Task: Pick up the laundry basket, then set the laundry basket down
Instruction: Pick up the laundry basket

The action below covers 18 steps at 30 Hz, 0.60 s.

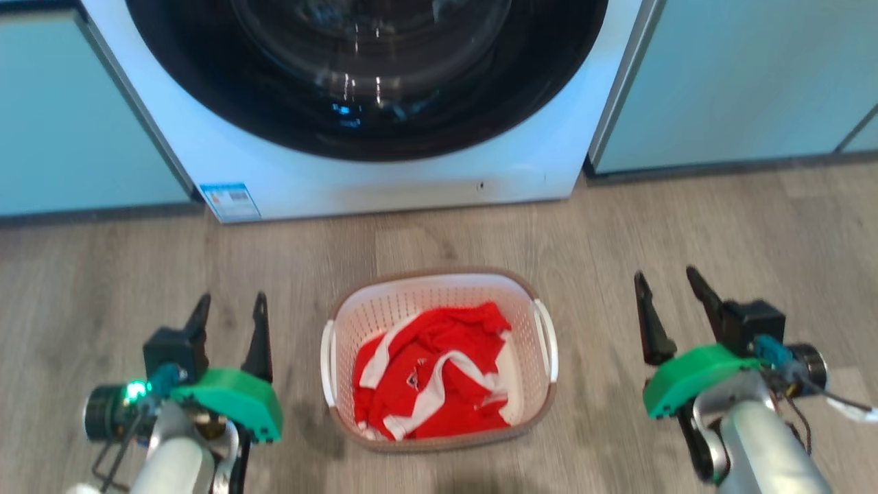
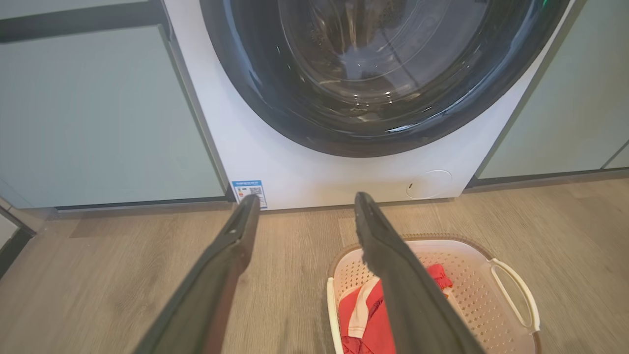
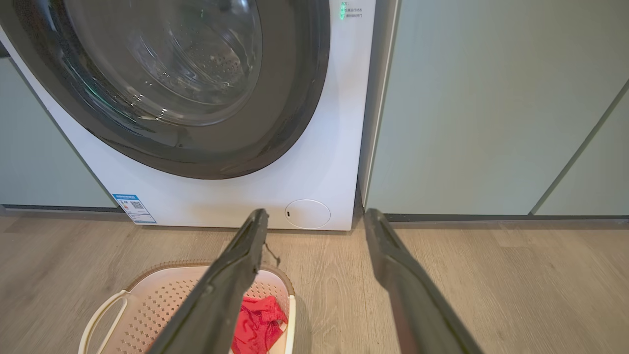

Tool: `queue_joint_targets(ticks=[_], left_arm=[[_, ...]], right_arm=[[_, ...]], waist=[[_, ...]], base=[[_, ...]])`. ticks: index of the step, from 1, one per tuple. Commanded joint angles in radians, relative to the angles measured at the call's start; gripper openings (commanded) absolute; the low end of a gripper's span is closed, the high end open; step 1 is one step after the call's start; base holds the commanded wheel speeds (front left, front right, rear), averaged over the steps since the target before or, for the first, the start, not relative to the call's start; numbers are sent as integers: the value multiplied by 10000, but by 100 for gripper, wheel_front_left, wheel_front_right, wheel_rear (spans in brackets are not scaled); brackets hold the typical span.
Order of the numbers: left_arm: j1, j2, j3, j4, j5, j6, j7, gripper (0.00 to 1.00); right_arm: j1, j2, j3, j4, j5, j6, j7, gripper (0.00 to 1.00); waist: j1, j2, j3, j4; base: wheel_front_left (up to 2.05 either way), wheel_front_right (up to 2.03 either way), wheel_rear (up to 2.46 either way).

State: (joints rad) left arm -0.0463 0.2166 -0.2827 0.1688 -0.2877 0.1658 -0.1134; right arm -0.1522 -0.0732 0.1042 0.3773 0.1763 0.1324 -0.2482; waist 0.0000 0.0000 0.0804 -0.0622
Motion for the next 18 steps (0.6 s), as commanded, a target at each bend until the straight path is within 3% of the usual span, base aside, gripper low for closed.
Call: queue_joint_targets(ticks=[1,10,18], left_arm=[[-877,160,356,-152,-81,-94,-205,100],[-2466,-152,270,1294,-366,-622,-720,100],[-4277,-516,93,3630,-606,-1394,-1126,100]], right_arm=[[-567,9,260,-178,55,-17,-136,100],[-1486,144,260,288,19,-17,-136,100],[-2413,200,317,958,-37,-17,-136,100]], waist=[[0,0,535,-60],[0,0,2403,49],[0,0,4198,158]], base=[[0,0,0],[0,0,0],[0,0,0]])
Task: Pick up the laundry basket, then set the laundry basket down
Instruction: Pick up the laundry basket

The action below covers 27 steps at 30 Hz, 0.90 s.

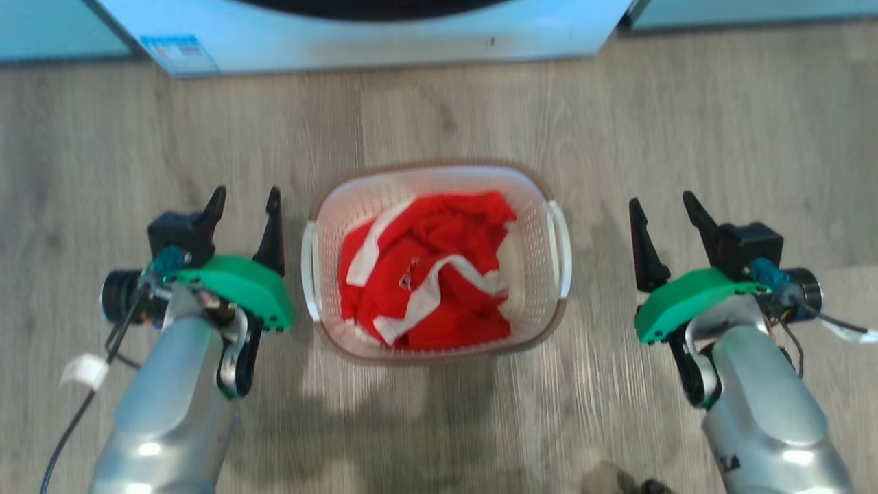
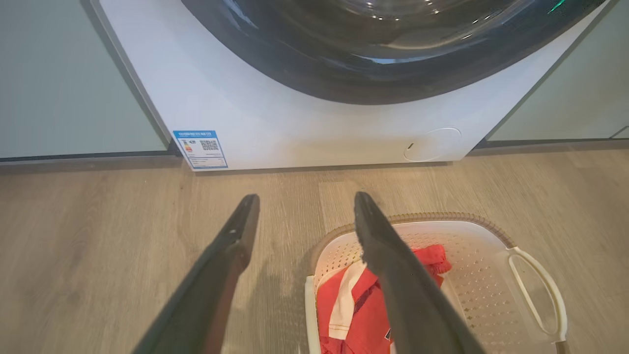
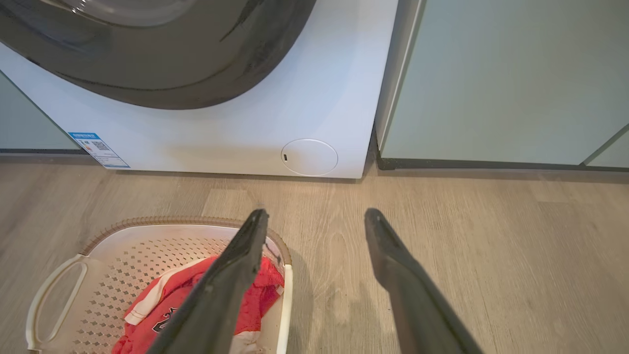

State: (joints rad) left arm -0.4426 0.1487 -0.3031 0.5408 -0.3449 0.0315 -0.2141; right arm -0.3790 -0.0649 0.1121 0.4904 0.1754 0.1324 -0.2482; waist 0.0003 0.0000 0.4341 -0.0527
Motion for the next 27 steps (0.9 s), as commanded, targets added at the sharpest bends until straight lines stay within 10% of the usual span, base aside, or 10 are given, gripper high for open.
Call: queue_joint_targets(ticks=[1,27], left_arm=[[-501,128,268,195,-52,-165,-165,100],[-3349,-430,-210,4627,-237,-1598,-475,100]], right_arm=[[-248,121,240,-97,-43,-17,-136,100],[-1984,146,1337,1114,591,-17,-136,100]], waist=[[-3,0,834,72],[-3,0,3886,58]], base=[[0,0,0],[0,0,0]])
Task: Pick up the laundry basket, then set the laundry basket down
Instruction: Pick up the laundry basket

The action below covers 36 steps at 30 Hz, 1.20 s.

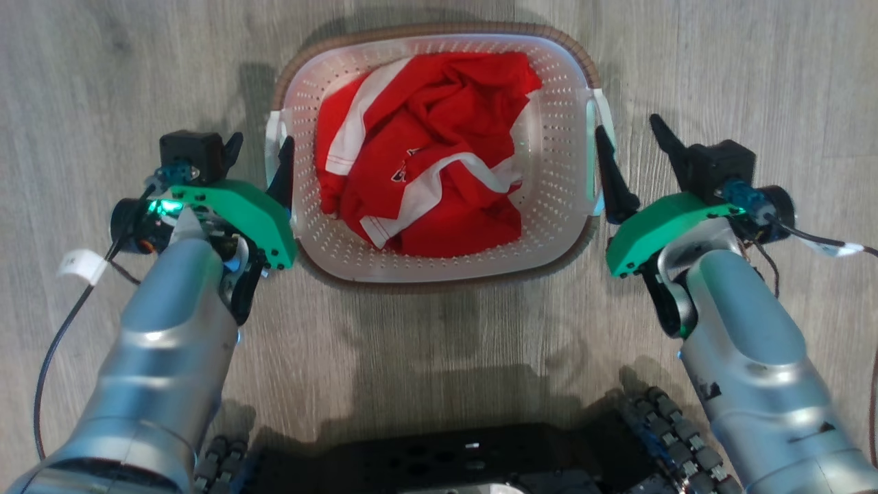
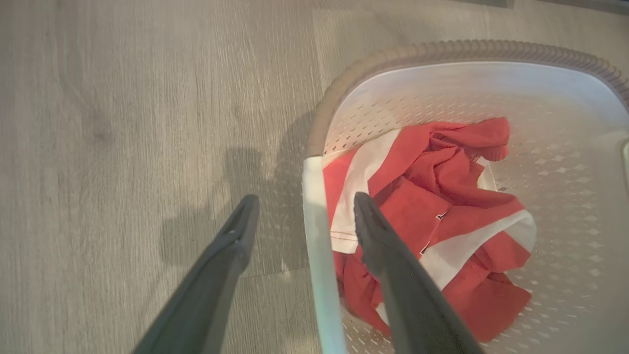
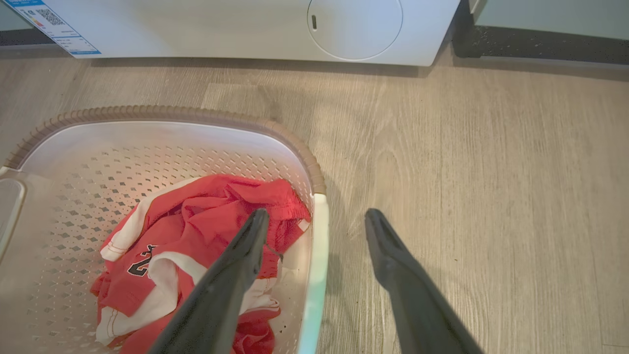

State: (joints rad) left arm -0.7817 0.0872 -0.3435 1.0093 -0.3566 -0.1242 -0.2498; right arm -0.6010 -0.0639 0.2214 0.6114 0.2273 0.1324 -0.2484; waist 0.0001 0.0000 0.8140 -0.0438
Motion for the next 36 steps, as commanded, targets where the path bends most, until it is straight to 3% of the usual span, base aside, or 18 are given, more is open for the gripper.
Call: queue_joint_targets(ticks=[1,24,25,26,36], left_arm=[[-19,186,138,51,-116,-48,-119,100],[-1467,187,-2212,1339,-2486,-64,24,100],[-1485,180,-2293,1381,-2642,-64,91,45],[-1499,175,-2423,1388,-2755,-64,155,0],[-1656,328,-3261,1403,-3762,-65,42,0]], right_arm=[[187,136,320,-5,115,-17,-134,100],[-1513,137,2037,2833,1720,-17,-134,100],[-1580,137,2133,3006,1816,-17,-134,19],[-1655,137,2234,3129,1905,-17,-134,0],[-1956,137,2671,3568,2367,-17,-134,0]], waist=[[-1,0,141,-43],[-1,0,1096,87],[-1,0,1100,102],[-1,0,1106,118],[-1,0,1083,164]], base=[[0,0,0],[0,0,0],[0,0,0],[0,0,0],[0,0,0]])
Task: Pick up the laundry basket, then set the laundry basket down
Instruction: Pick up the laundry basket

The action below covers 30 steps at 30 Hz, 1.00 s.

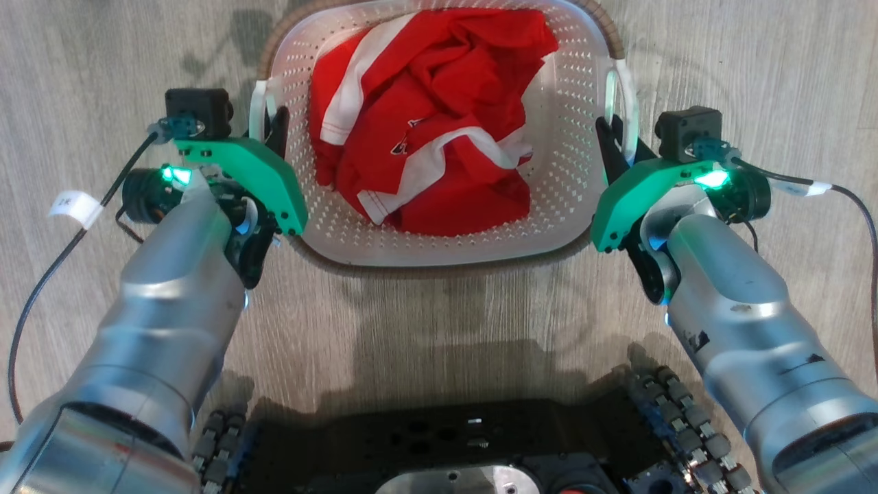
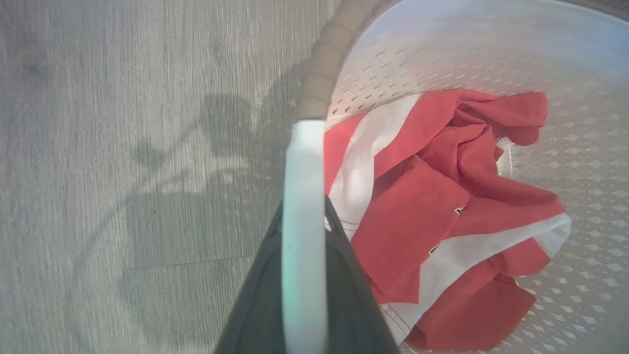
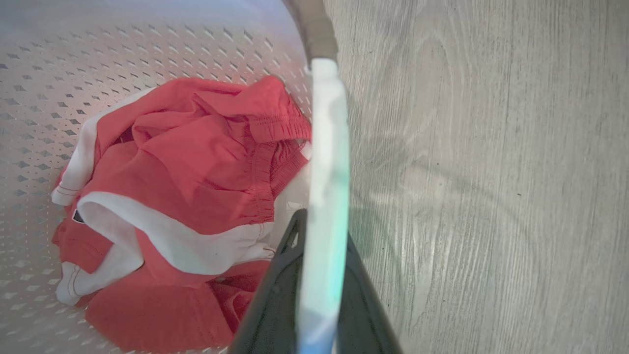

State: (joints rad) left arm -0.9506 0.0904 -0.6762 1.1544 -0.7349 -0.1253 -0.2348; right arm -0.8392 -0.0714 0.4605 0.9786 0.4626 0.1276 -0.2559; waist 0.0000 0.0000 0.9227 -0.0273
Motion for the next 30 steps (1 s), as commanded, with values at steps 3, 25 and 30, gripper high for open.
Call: queue_joint_targets(ticks=[3,25,30], left_arm=[[5,268,-140,17,-221,-53,-131,0],[606,-73,-1115,117,-2987,-53,2775,0],[697,-44,-1218,172,-3306,-53,3137,0]], right_arm=[[409,212,334,11,95,31,-59,0],[491,212,1918,1777,2370,31,1256,0],[435,212,2121,2030,2623,31,1494,0]], waist=[[0,0,-81,13],[0,0,-2711,144],[0,0,-3246,120]], base=[[0,0,0],[0,0,0],[0,0,0]])
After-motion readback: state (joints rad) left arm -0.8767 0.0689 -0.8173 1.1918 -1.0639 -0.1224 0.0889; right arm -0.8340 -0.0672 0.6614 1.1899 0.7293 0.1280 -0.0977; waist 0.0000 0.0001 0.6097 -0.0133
